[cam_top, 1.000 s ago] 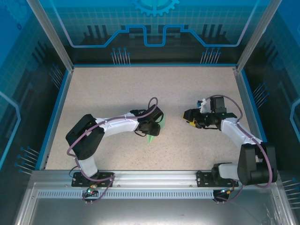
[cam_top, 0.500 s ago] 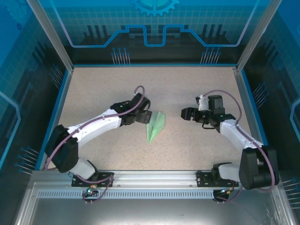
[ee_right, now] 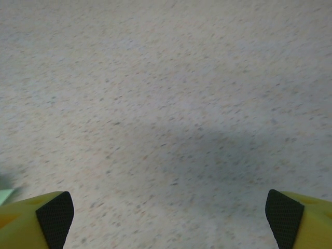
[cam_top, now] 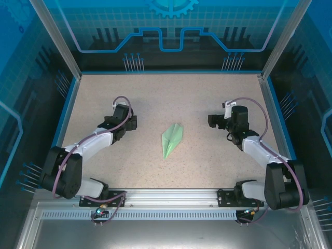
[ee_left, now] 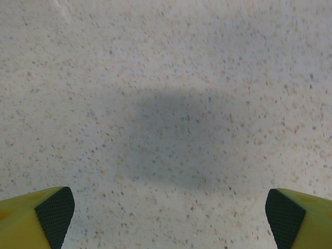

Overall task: Fold a paper plane with a square sheet of paper (pick it up from the middle)
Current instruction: Reset both arms

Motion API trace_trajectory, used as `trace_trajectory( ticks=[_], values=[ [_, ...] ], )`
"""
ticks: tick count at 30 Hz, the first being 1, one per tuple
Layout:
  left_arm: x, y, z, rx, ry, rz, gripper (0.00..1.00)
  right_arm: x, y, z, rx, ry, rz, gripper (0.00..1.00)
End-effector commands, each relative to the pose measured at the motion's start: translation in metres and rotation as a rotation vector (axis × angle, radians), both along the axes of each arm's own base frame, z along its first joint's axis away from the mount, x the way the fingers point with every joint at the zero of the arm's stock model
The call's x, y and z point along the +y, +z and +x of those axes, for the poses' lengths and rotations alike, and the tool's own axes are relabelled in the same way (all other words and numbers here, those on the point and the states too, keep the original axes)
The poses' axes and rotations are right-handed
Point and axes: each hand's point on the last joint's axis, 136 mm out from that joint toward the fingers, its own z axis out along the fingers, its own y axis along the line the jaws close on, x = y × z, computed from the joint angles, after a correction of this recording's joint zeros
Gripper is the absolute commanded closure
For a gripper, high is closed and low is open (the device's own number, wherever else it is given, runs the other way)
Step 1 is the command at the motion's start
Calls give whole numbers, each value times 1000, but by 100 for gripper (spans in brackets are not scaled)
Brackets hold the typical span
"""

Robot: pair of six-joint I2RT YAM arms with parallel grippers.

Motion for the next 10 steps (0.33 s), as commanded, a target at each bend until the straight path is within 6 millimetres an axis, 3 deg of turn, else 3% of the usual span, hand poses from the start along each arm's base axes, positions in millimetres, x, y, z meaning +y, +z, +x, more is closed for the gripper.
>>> trace_trajectory(
  ticks=[1, 6, 10],
  values=[
    [9, 25, 14, -123, -22, -26, 1, -22, 2, 13, -85, -56, -74, 1],
    [28, -5, 2, -76, -9, -41, 1, -26, -5, 18, -96, -54, -62, 1],
    [33, -3, 3, -94, -4, -35, 1, -25, -7, 21, -94, -48, -48, 1]
  ],
)
